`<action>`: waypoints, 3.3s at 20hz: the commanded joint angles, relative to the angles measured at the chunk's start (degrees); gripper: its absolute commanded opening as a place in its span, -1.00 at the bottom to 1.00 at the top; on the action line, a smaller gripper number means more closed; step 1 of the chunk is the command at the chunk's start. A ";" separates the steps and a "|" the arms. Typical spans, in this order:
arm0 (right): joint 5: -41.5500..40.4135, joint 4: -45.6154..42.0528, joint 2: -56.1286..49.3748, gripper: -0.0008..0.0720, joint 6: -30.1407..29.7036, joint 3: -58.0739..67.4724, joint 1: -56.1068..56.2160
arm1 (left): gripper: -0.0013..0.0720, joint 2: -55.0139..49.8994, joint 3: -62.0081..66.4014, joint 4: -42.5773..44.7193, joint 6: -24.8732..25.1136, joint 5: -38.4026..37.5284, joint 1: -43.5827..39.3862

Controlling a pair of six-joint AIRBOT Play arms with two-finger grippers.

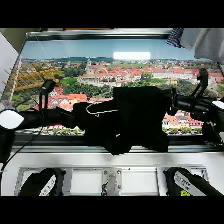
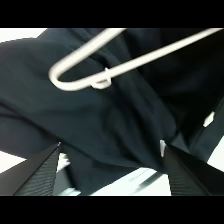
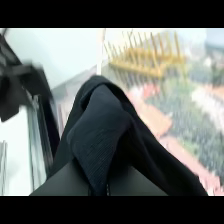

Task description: Fold the clothes and pants, and hang the long-sleeved shirts on hangers.

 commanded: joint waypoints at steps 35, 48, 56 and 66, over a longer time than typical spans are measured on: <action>-6.58 10.51 6.67 -0.94 3.39 0.07 0.00 | -0.92 -15.34 -9.92 -5.84 -35.89 33.20 -28.09; -6.58 10.49 8.50 -0.94 4.48 0.07 0.02 | 0.91 -10.69 -9.92 -2.14 -35.15 22.95 -21.27; -6.56 10.49 8.50 -0.94 4.48 0.07 0.00 | 0.43 -26.45 -1.53 -1.38 -40.35 29.90 -36.04; -5.97 9.68 8.52 -0.94 7.87 0.07 0.02 | -0.92 -16.98 -1.36 5.64 -34.53 15.85 -12.48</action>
